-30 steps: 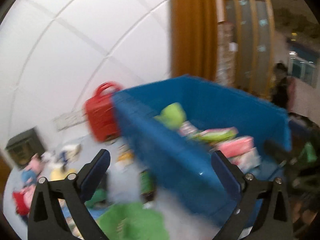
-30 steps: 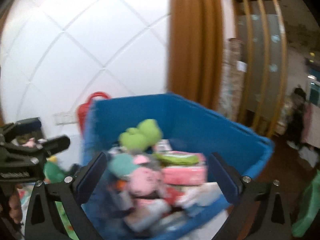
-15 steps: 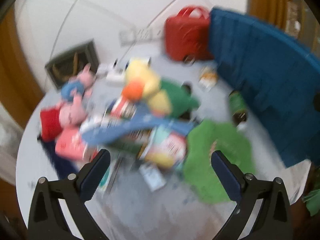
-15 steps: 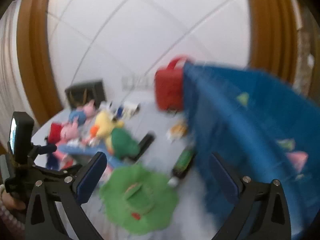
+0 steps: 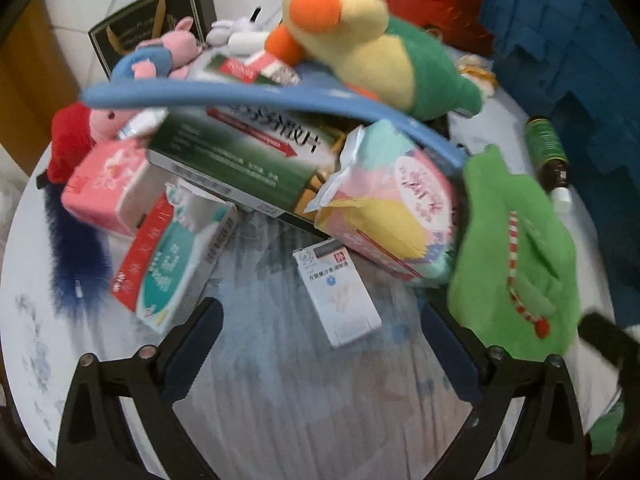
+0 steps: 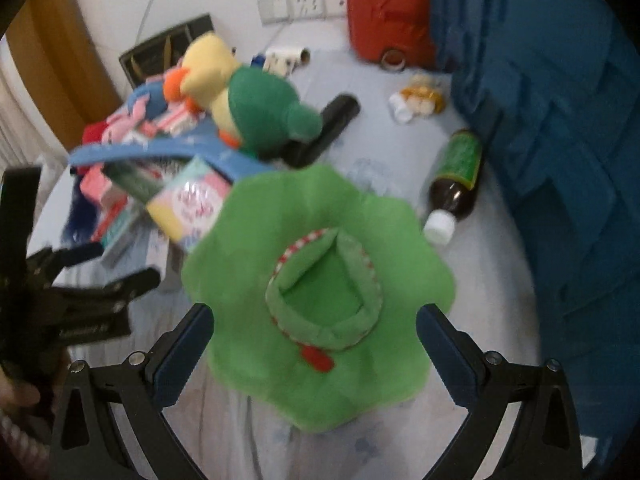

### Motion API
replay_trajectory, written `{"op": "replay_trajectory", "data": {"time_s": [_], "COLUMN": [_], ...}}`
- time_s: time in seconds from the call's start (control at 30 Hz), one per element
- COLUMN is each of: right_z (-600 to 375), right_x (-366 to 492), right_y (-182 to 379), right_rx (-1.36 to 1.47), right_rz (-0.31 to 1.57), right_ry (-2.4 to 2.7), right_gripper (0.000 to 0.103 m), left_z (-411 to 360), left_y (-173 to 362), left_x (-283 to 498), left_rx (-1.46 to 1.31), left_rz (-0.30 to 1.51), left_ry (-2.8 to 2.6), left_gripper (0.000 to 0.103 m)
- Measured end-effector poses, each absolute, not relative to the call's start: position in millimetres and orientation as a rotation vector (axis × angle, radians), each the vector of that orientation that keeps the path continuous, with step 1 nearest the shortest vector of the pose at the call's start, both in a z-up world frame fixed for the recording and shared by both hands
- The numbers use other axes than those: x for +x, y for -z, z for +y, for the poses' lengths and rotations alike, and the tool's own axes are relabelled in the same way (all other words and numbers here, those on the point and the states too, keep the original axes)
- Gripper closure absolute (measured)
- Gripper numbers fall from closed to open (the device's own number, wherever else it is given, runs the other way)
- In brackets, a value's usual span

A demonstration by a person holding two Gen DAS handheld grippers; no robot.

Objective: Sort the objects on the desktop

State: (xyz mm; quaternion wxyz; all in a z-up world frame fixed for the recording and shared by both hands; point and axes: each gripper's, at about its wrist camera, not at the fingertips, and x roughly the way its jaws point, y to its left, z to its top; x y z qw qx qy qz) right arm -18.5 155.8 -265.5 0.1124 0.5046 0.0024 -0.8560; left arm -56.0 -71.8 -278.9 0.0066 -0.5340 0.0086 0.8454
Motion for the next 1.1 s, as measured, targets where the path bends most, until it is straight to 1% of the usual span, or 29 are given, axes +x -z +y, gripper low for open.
{"op": "replay_trajectory", "data": {"time_s": [0.1, 0.17, 0.2, 0.27, 0.47, 0.7, 0.73, 0.77, 0.9, 1.1], "right_z": [149.1, 145.8, 143.9, 140.8, 119.6, 94.0, 91.4, 91.1, 102.8, 101.2], "right_x": [-19.1, -19.3, -20.2, -20.8, -28.2, -44.8, -45.2, -45.8, -46.1, -45.7], "right_y": [278.2, 285.2, 288.4, 294.1, 313.8, 342.4, 344.4, 345.8, 348.9, 354.9], "right_rx": [1.523, 1.547, 1.557, 1.575, 1.606, 1.621, 1.588, 1.569, 1.484, 1.480], "right_rz": [0.036, 0.052, 0.056, 0.059, 0.091, 0.193, 0.246, 0.254, 0.151, 0.174], "right_ry": [2.473, 2.454, 2.443, 2.424, 2.359, 2.337, 2.379, 2.393, 2.494, 2.520], "right_gripper": [0.000, 0.000, 0.000, 0.000, 0.000, 0.000, 0.000, 0.000, 0.000, 0.000], "left_z": [-69.5, -69.2, -70.7, -73.8, -84.5, -82.6, -81.8, -80.9, -77.2, -73.2], "left_y": [294.5, 306.3, 310.0, 311.4, 318.9, 327.8, 328.7, 329.9, 334.4, 339.5], "left_x": [-64.1, -65.7, -64.0, -58.5, -51.5, -53.6, -54.4, -55.5, -61.9, -67.3], "left_rx": [-1.715, -1.757, -1.758, -1.737, -1.731, -1.691, -1.688, -1.686, -1.691, -1.696], "left_rz": [0.035, 0.042, 0.028, 0.020, 0.026, 0.040, 0.043, 0.046, 0.046, 0.043], "left_ry": [-2.623, -2.596, -2.586, -2.600, -2.608, -2.623, -2.623, -2.622, -2.614, -2.617], "left_gripper": [0.015, 0.026, 0.027, 0.032, 0.032, 0.030, 0.030, 0.029, 0.027, 0.026]}}
